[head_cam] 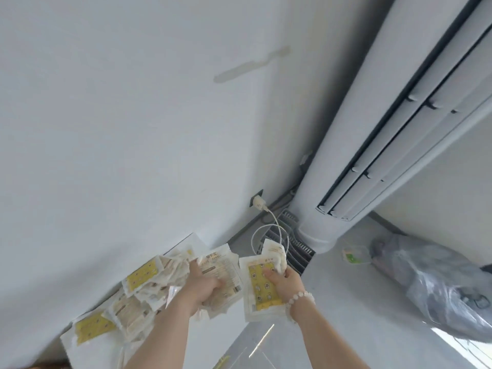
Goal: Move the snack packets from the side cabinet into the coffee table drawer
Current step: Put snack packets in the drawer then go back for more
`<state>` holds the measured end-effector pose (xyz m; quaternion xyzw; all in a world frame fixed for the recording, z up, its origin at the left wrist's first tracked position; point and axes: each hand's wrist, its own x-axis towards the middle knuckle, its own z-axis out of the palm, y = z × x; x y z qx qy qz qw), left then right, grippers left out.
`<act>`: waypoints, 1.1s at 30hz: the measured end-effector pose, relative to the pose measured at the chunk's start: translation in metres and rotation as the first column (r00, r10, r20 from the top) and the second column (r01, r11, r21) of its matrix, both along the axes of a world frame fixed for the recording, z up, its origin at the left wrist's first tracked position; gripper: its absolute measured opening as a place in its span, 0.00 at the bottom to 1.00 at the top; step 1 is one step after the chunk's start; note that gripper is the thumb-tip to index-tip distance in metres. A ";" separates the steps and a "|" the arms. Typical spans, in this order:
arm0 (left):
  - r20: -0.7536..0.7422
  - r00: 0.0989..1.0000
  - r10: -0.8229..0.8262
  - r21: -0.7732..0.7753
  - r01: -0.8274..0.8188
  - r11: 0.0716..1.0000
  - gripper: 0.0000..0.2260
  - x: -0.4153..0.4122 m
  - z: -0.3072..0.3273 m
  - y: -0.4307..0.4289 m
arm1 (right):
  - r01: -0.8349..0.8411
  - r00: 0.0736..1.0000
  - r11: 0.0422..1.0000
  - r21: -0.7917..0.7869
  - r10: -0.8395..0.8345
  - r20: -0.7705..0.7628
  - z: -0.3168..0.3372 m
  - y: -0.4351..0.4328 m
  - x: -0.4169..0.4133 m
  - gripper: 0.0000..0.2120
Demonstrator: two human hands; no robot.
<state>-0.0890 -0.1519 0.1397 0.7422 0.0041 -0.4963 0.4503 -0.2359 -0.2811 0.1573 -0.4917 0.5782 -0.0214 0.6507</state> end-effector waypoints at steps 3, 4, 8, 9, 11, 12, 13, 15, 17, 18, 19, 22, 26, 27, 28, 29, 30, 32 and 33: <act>-0.019 0.987 -0.160 -0.040 0.159 0.987 0.26 -0.026 0.004 -0.040 | 0.156 0.988 0.988 -0.015 -0.156 0.004 0.004 -0.015 -0.041 0.11; -0.023 0.978 -0.206 -0.056 0.204 0.977 0.25 -0.037 0.005 -0.054 | 0.213 0.977 0.977 -0.027 -0.213 0.006 0.006 -0.019 -0.056 0.12; -0.049 0.916 -0.399 -0.112 0.392 0.913 0.24 -0.088 0.012 -0.099 | 0.416 0.909 0.906 -0.080 -0.416 0.024 0.015 -0.030 -0.126 0.11; -0.066 0.893 -0.444 -0.118 0.435 0.893 0.24 -0.103 0.015 -0.107 | 0.454 0.891 0.887 -0.086 -0.453 0.024 0.017 -0.032 -0.145 0.12; -0.088 0.849 -0.520 -0.138 0.507 0.851 0.24 -0.137 0.020 -0.122 | 0.539 0.842 0.837 -0.100 -0.537 0.049 0.023 -0.030 -0.185 0.13; -0.090 0.827 -0.555 -0.145 0.540 0.829 0.23 -0.155 0.024 -0.129 | 0.584 0.811 0.804 -0.106 -0.580 0.072 0.027 -0.027 -0.206 0.13; -0.090 0.802 -0.590 -0.152 0.575 0.804 0.23 -0.175 0.027 -0.135 | 0.628 0.779 0.771 -0.108 -0.622 0.084 0.029 -0.023 -0.229 0.12; -0.091 0.738 -0.669 -0.173 0.650 0.740 0.23 -0.218 0.031 -0.144 | 0.705 0.709 0.699 -0.119 -0.699 0.095 0.032 -0.013 -0.274 0.13; -0.082 0.660 -0.747 -0.189 0.726 0.661 0.21 -0.266 0.037 -0.148 | 0.768 0.639 0.629 -0.120 -0.764 0.091 0.033 0.003 -0.321 0.13; -0.078 0.619 -0.781 -0.197 0.759 0.621 0.19 -0.291 0.041 -0.147 | 0.794 0.606 0.595 -0.123 -0.790 0.089 0.034 0.012 -0.345 0.10; -0.071 0.579 -0.812 -0.207 0.788 0.580 0.18 -0.317 0.044 -0.144 | 0.822 0.567 0.557 -0.114 -0.818 0.092 0.037 0.023 -0.369 0.08; -0.037 0.466 -0.884 -0.240 0.855 0.460 0.18 -0.399 0.059 -0.131 | 0.885 0.461 0.450 -0.118 -0.882 0.100 0.047 0.061 -0.441 0.08; -0.015 0.318 -0.948 -0.298 0.904 0.307 0.19 -0.507 0.077 -0.106 | 0.936 0.322 0.303 -0.179 -0.943 0.088 0.063 0.110 -0.536 0.11; -0.004 0.271 -0.963 -0.302 0.917 0.260 0.19 -0.531 0.081 -0.099 | 0.948 0.283 0.263 -0.177 -0.954 0.098 0.065 0.123 -0.556 0.14; 0.004 0.225 -0.974 -0.298 0.930 0.214 0.19 -0.555 0.084 -0.092 | 0.957 0.250 0.230 -0.177 -0.963 0.104 0.065 0.136 -0.577 0.17; 0.002 0.180 -0.984 -0.295 0.940 0.172 0.19 -0.577 0.085 -0.086 | 0.963 0.221 0.201 -0.177 -0.970 0.100 0.065 0.150 -0.596 0.19; 0.003 0.134 -0.991 -0.291 0.948 0.127 0.20 -0.599 0.086 -0.080 | 0.969 0.187 0.168 -0.181 -0.977 0.099 0.063 0.163 -0.614 0.20; 0.003 0.058 -0.998 -0.280 0.958 0.054 0.24 -0.643 0.085 -0.068 | 0.980 0.105 0.085 -0.182 -0.989 0.102 0.062 0.191 -0.647 0.20; 0.001 0.025 -1.000 -0.277 0.961 0.024 0.24 -0.663 0.085 -0.061 | 0.982 0.067 0.048 -0.183 -0.993 0.096 0.064 0.204 -0.660 0.20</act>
